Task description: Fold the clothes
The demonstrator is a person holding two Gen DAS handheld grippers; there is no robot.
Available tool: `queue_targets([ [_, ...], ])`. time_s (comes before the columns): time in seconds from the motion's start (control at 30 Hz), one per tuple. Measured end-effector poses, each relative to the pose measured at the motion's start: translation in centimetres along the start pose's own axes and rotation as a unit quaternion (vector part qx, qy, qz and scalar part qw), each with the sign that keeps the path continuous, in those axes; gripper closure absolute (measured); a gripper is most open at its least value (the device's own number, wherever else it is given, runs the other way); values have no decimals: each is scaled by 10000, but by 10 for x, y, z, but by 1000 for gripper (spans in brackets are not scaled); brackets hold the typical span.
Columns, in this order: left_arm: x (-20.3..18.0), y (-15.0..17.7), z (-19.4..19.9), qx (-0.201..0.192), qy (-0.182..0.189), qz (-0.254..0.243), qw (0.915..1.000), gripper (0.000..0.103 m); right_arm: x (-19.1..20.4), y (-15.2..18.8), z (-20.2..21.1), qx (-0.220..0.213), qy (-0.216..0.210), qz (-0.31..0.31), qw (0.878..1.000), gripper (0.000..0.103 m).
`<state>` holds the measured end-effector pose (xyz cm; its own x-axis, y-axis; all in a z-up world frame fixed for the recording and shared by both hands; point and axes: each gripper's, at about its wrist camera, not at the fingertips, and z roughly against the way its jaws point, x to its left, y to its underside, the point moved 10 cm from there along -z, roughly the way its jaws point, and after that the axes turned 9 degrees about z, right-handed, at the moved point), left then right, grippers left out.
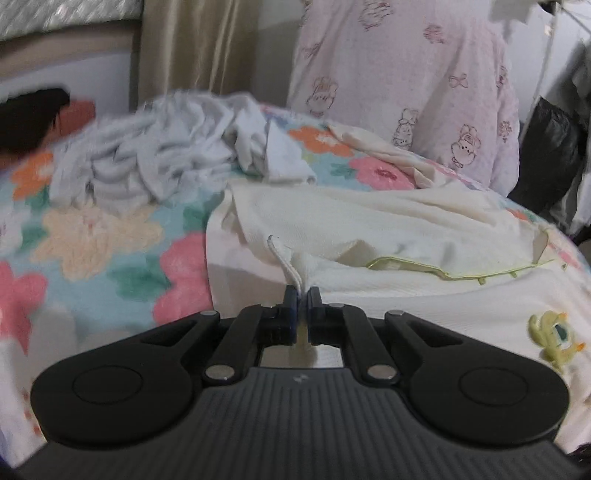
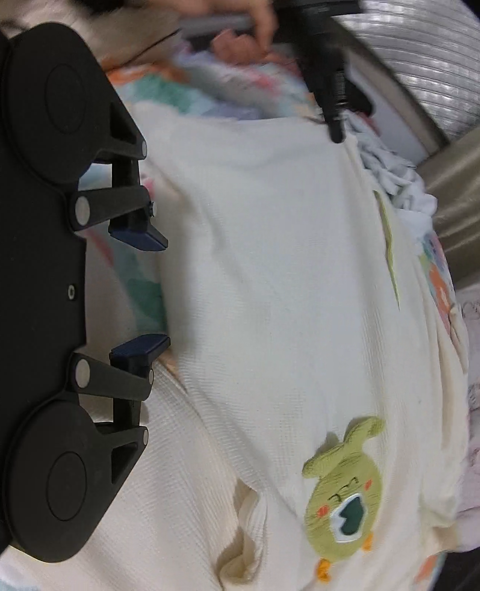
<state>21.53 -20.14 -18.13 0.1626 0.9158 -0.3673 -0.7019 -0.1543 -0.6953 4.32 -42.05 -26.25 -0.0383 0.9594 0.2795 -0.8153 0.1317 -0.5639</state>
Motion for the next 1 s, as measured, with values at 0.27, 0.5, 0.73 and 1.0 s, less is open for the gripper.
queue_targets([
  [0.27, 6, 71, 23, 1781, 666, 1105, 9755, 76, -25, -15, 15, -604, -464, -1212, 9897, 47],
  [0.5, -24, 134, 55, 2284, 569, -88, 9719, 61, -55, -12, 13, -848, -589, -2217, 9696, 47],
  [0.73, -36, 135, 61, 1717, 399, -971, 9795, 101, -72, -3, 22, -926, -582, -2618, 9589, 47],
  [1.0, -38, 120, 102, 1184, 917, -686, 9863, 101, -81, 18, 25, -967, -620, -3288, 9374, 46],
])
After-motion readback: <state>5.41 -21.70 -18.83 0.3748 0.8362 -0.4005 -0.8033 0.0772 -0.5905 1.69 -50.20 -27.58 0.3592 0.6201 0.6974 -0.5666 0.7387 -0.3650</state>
